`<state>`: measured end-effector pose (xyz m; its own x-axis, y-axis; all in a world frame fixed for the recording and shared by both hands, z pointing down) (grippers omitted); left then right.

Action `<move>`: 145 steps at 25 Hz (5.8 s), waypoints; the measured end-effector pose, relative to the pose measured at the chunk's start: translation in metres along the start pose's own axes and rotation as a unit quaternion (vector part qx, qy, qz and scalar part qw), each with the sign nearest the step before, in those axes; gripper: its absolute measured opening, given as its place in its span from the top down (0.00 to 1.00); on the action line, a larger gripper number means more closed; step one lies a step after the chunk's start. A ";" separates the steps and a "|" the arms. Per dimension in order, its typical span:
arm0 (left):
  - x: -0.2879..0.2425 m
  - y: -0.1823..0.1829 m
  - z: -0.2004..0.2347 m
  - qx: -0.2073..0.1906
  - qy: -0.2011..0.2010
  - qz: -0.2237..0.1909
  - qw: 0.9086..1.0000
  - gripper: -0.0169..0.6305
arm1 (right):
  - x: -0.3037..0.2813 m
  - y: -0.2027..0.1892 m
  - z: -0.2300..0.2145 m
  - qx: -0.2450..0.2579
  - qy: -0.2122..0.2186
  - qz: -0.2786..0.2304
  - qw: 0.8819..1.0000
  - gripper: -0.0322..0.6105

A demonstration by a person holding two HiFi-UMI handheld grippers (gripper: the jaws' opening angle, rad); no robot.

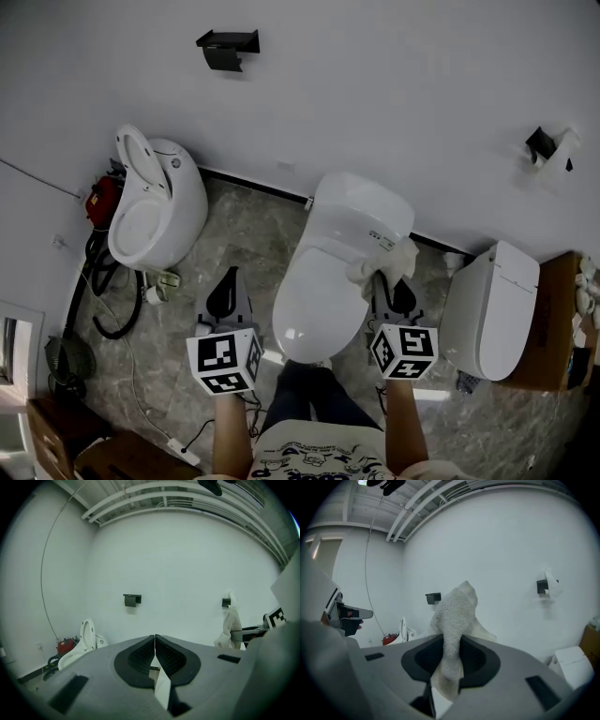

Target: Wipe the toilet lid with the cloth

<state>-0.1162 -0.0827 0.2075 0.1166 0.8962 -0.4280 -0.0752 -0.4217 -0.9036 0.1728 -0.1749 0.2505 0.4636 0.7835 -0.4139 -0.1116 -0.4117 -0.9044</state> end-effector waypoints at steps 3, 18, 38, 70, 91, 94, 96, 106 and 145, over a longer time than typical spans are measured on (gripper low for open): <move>-0.013 -0.007 0.007 0.002 -0.006 0.010 1.000 0.96 | -0.012 -0.008 0.002 -0.010 -0.006 0.010 1.000 0.81; -0.081 -0.069 0.043 0.011 -0.012 0.083 0.996 0.96 | -0.102 -0.066 0.009 0.000 -0.007 0.089 0.996 0.81; -0.154 -0.186 0.072 0.019 -0.009 0.172 0.985 0.96 | -0.251 -0.176 0.018 0.074 0.013 0.179 0.981 0.81; -0.153 -0.294 0.087 0.048 -0.005 0.237 0.970 0.96 | -0.405 -0.311 0.045 0.215 0.071 0.341 0.913 0.81; -0.120 -0.304 0.098 0.064 0.034 0.230 0.970 0.96 | -0.334 -0.367 0.112 0.218 0.141 0.346 0.902 0.81; -0.110 -0.308 0.101 0.070 0.042 0.230 0.970 0.96 | -0.323 -0.374 0.123 0.217 0.155 0.349 0.898 0.81; -0.103 -0.310 0.101 0.073 0.047 0.230 0.969 0.96 | -0.313 -0.379 0.130 0.220 0.165 0.351 0.895 0.81; -0.074 -0.320 0.102 0.087 0.070 0.227 0.968 0.96 | -0.262 -0.412 0.166 0.223 0.217 0.369 0.876 0.82; -0.069 -0.331 0.076 0.098 0.068 0.238 0.964 0.96 | -0.181 -0.447 0.097 0.337 0.468 0.443 0.686 0.82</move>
<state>-0.1748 0.0060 0.5376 0.1510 0.5762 -0.8033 -0.3366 -0.7341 -0.5898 0.0532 -0.0872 0.7199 0.2772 -0.4074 -0.8702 -0.9494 0.0233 -0.3133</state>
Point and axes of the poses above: the fingertips, and each gripper's own axes: x backward along the fingers, z to its left, y out of its top, the point moved 8 cm from there along x, backward along the fingers, and after that the axes turned 7 degrees about z, right-handed, at the moved point
